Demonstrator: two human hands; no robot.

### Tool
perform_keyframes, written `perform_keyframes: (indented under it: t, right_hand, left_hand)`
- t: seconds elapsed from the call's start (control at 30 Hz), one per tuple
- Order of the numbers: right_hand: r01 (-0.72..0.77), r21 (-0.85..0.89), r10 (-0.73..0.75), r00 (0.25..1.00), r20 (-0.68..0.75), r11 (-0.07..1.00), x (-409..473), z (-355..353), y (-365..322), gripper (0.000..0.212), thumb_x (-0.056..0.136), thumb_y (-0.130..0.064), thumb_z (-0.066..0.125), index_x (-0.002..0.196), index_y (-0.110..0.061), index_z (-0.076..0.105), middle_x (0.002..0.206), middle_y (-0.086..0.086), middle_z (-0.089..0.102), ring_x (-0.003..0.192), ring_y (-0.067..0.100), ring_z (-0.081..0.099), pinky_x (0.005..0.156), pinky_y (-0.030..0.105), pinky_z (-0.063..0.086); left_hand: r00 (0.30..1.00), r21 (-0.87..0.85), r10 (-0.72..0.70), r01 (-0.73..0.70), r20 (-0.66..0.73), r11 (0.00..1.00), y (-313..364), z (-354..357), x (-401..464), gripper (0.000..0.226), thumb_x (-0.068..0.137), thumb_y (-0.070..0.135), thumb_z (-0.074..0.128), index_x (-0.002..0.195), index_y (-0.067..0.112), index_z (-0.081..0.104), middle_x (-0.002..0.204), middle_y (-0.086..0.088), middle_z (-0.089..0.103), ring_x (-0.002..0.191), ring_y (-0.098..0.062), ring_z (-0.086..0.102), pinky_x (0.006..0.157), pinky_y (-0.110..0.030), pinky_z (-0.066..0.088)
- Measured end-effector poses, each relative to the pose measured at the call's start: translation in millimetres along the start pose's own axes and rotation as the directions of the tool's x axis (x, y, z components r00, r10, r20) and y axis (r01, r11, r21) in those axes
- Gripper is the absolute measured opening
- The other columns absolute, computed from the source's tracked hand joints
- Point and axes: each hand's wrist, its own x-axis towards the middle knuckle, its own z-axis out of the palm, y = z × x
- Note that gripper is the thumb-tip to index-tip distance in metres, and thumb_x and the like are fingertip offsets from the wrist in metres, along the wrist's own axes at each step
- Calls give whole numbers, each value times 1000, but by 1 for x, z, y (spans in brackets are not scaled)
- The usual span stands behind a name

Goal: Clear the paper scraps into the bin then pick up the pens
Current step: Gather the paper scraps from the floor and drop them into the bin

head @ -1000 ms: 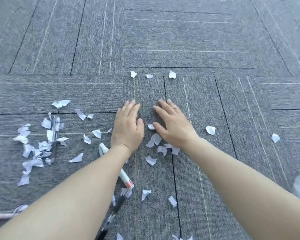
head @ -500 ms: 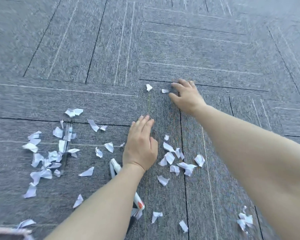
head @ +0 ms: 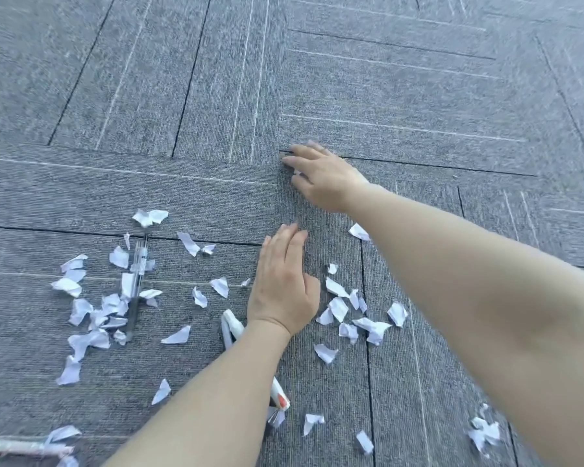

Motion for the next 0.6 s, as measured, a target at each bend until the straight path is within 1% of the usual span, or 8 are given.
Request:
perform_keyframes:
  t: [0.1,0.17,0.27,0.33,0.4,0.47,0.53,0.6]
  right_hand:
    - [37,-13,-37,999,-39,999,-47,9,16,47,103,-28,35,150,-24,32,160,-6,22,149,15,12,121,35,10]
    - [9,0,-9,998,-67,1000,-92,15,29,44,102,-23,37,145,-19,40,156,-5,33,145,15,24,118,41,24]
    - [119,3,-118,991,-67,993,-161,20,26,36,98,-19,40,130,-13,58,135,3,57,124,19,53,92,44,54]
    - [182,60,-170,972,-165,981,-181,21,17,34,94,-17,41,120,-12,65,122,3,65,110,18,61,75,40,60]
    - [54,174,-4,962,-275,983,-171,20,11,35,94,-18,45,124,-15,62,132,1,58,123,19,52,92,44,54]
    - [-130,264,193,954,-229,956,-148,22,5,44,97,-27,46,141,-23,47,155,-2,34,144,19,24,116,41,24]
    - [-198,233,230,966,-119,952,-139,31,0,52,99,-36,43,149,-27,33,162,-6,16,149,16,6,121,41,8]
    - [-186,208,204,977,-67,960,-158,44,-8,51,101,-36,40,150,-24,33,162,-5,17,149,15,4,122,36,3]
  left_hand:
    - [1000,3,-1,1,1,1000,-2,1,-1,65,78,23,28,141,6,34,150,-9,31,144,-20,17,119,-40,10]
    - [1000,5,1,-1,2,1000,-2,1,-1,64,80,22,29,141,6,34,151,-9,31,144,-19,16,119,-40,10]
    - [1000,3,-11,11,6,1000,-1,2,-1,63,82,19,35,143,7,31,152,-8,29,144,-18,14,119,-38,7]
    - [1000,1,-11,11,4,1000,-1,1,0,63,82,18,35,144,8,29,153,-8,27,144,-17,14,120,-36,5]
    - [1000,7,-10,10,2,1000,0,1,0,64,82,19,34,144,8,28,153,-7,27,144,-17,14,119,-35,4]
    - [1000,-3,-16,16,-10,1000,0,0,1,64,81,18,34,144,6,29,153,-8,27,143,-18,16,119,-38,9]
    - [999,-27,-43,42,-19,999,-1,0,2,64,80,20,32,143,8,31,153,-9,28,142,-19,19,118,-40,15]
    - [999,-7,-52,52,-3,999,-1,-1,2,65,81,26,32,144,13,30,155,-8,24,142,-21,20,117,-41,17]
